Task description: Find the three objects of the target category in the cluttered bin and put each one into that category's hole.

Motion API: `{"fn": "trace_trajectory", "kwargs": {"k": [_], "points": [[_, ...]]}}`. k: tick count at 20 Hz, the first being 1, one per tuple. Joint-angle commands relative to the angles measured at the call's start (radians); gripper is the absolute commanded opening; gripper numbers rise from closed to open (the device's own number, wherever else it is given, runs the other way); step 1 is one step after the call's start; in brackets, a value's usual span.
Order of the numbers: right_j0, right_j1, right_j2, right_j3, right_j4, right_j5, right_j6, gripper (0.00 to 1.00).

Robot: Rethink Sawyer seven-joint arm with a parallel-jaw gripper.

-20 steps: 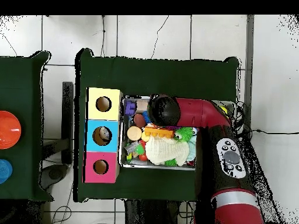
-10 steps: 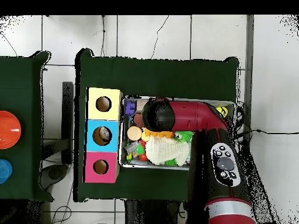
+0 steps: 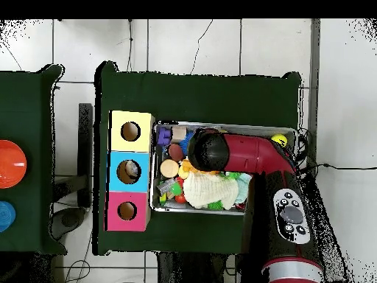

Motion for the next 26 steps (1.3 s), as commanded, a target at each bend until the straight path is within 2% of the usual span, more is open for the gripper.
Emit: {"fn": "trace_trajectory", "kwargs": {"k": [1, 8, 15, 26], "points": [[-0.004, 0.052, -0.037, 0.085, 0.066, -0.065, 0.257, 1.0], [-0.001, 0.072, -0.036, 0.081, 0.129, -0.082, 0.255, 1.0], [0.049, 0.073, -0.098, 0.066, 0.171, -0.055, 0.271, 1.0], [0.086, 0.064, -0.138, 0.032, 0.226, 0.0, 0.225, 1.0]]}}
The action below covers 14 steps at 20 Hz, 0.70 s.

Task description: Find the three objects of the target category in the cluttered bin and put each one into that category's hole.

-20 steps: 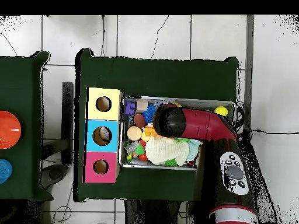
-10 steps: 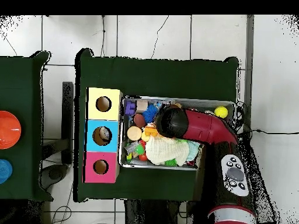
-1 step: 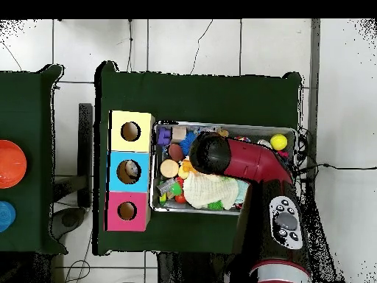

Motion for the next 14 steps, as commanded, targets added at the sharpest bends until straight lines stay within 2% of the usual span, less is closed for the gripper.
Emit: {"fn": "trace_trajectory", "kwargs": {"k": [1, 7, 14], "points": [[0.015, 0.032, -0.01, 0.018, 0.059, 0.032, 0.223, 1.0], [0.038, 0.009, -0.039, 0.022, 0.075, 0.063, 0.214, 1.0], [0.048, 0.014, -0.054, -0.035, 0.093, 0.146, 0.176, 1.0]]}}
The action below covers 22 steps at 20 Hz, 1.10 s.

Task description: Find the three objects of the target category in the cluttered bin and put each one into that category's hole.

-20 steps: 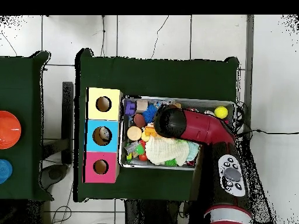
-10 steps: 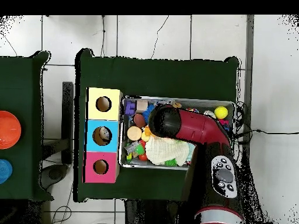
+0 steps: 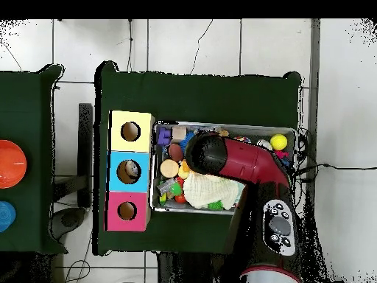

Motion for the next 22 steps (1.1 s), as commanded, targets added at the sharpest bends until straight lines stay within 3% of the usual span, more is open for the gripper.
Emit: {"fn": "trace_trajectory", "kwargs": {"k": [1, 8, 15, 22], "points": [[-0.001, 0.026, 0.006, -0.033, 0.041, 0.135, 0.171, 1.0], [-0.009, 0.051, 0.025, -0.063, 0.034, 0.113, 0.133, 1.0], [0.012, 0.063, 0.033, -0.113, 0.031, 0.165, 0.124, 1.0], [-0.045, 0.072, 0.144, -0.094, 0.008, 0.018, 0.028, 1.0]]}}
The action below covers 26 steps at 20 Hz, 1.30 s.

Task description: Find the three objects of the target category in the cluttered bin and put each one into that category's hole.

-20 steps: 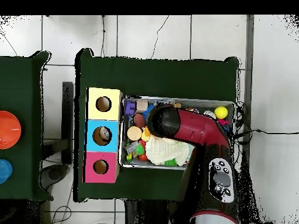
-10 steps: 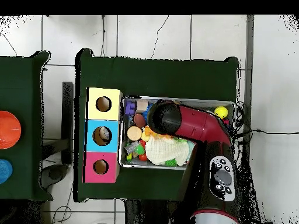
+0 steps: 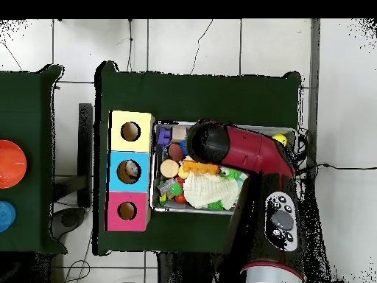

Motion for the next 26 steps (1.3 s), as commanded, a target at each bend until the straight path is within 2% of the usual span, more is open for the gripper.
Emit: {"fn": "trace_trajectory", "kwargs": {"k": [1, 4, 9, 14, 19, 26], "points": [[-0.05, 0.066, 0.144, -0.019, -0.006, -0.018, 0.019, 1.0], [-0.068, 0.066, 0.167, -0.018, -0.008, -0.024, 0.008, 1.0], [-0.072, 0.071, 0.176, -0.004, -0.012, -0.058, 0.041, 1.0], [-0.106, 0.094, 0.207, -0.003, -0.018, -0.063, 0.02, 1.0], [-0.138, 0.131, 0.241, -0.007, -0.036, -0.116, 0.009, 1.0], [-0.128, 0.133, 0.226, 0.006, -0.042, -0.135, 0.041, 1.0]]}}
